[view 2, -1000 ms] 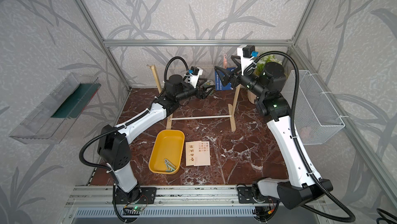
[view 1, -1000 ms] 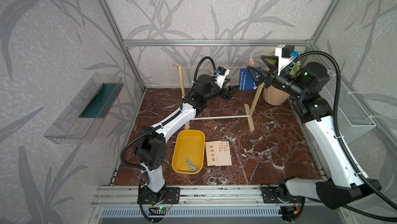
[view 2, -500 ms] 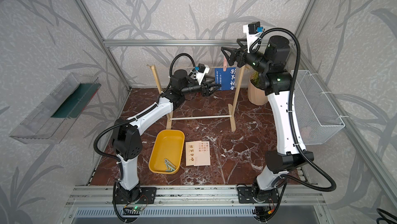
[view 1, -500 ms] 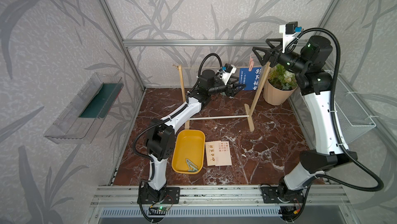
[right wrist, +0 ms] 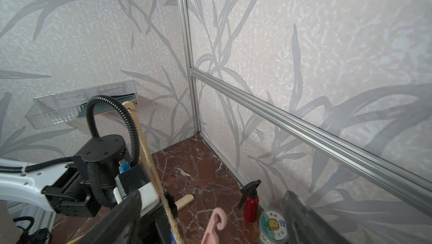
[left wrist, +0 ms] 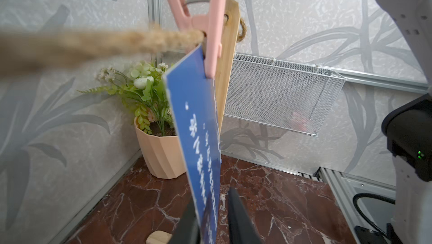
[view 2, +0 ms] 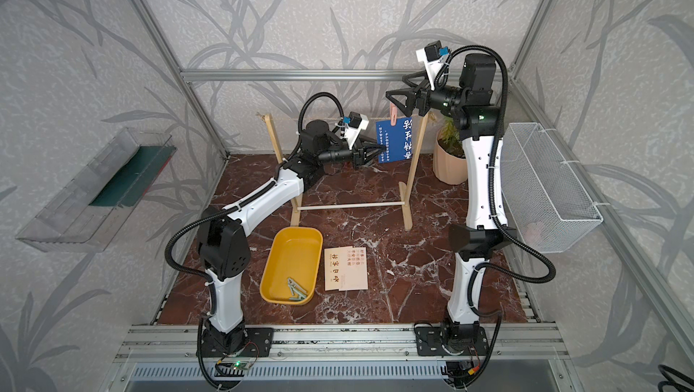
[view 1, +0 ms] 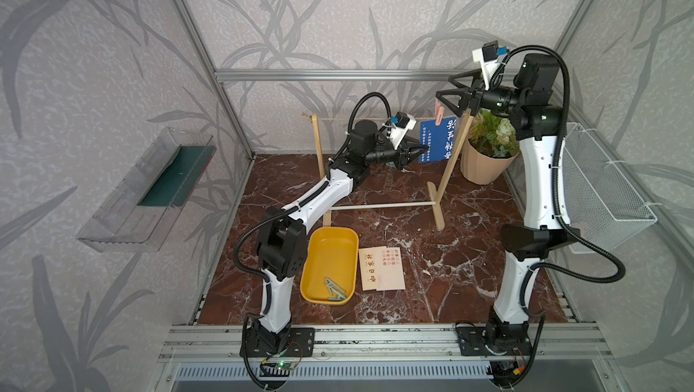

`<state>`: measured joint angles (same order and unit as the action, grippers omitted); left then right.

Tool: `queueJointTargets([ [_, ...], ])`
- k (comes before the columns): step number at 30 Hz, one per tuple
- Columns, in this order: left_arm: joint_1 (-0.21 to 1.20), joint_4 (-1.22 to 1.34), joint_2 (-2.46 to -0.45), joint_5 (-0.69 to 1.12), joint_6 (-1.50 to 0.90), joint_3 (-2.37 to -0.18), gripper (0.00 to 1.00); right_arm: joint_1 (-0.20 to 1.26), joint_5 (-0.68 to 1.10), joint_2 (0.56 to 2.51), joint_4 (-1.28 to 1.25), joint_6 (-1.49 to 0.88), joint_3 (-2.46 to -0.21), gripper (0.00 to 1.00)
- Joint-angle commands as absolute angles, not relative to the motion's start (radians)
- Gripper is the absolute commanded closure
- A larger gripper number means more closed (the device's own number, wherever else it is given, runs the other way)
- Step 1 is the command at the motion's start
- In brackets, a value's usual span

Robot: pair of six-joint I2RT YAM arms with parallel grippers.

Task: Remove the postcards from the strings
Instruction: Pinch the postcard on the clothesline.

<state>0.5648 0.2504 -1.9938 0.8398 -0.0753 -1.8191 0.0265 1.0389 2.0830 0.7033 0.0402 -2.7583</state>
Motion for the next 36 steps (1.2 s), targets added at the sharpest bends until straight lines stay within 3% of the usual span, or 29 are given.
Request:
queueJointTargets([
  [1, 0.565, 0.231, -1.976, 0.845, -0.040, -1.844, 0.88, 0.008, 1.171, 2.098, 0.734, 0.080, -2.799, 0.08],
  [5, 0.562, 0.235, -1.976, 0.850, -0.046, -1.844, 0.94, 0.004, 1.191, 2.094, 0.761, 0.135, -2.800, 0.07],
  [8, 0.560, 0.239, -1.974, 0.846, -0.050, -1.841, 0.94, -0.006, 1.191, 2.111, 0.726, 0.103, -2.804, 0.07],
  [10, 0.561, 0.258, -1.971, 0.853, -0.063, -1.837, 0.64, -0.008, 1.217, 2.133, 0.720, 0.081, -2.834, 0.07],
  [11, 0.560, 0.268, -1.971, 0.858, -0.070, -1.833, 0.58, -0.008, 1.218, 2.142, 0.720, 0.076, -2.847, 0.08],
  [13, 0.560, 0.297, -1.972, 0.864, -0.079, -1.825, 0.33, -0.008, 1.230, 2.149, 0.705, 0.069, -2.853, 0.08],
  [14, 0.560, 0.304, -1.975, 0.864, -0.081, -1.826, 0.32, -0.008, 1.241, 2.153, 0.697, 0.064, -2.853, 0.07],
  [17, 0.561, 0.272, -2.002, 0.868, -0.080, -1.875, 0.35, -0.008, 1.258, 2.161, 0.687, 0.057, -2.855, 0.08],
  [20, 0.560, 0.272, -2.020, 0.871, -0.081, -1.902, 0.44, -0.008, 1.267, 2.165, 0.711, 0.076, -2.852, 0.08],
  [25, 0.558, 0.230, -2.043, 0.881, -0.068, -1.947, 0.83, -0.008, 1.256, 2.180, 0.756, 0.110, -2.850, 0.08],
  [32, 0.554, 0.232, -2.009, 0.878, -0.044, -1.911, 1.00, -0.002, 1.278, 2.176, 0.759, 0.118, -2.847, 0.10],
  [36, 0.547, 0.211, -1.991, 0.876, -0.034, -1.902, 1.00, -0.013, 1.320, 2.176, 0.751, 0.137, -2.846, 0.10],
])
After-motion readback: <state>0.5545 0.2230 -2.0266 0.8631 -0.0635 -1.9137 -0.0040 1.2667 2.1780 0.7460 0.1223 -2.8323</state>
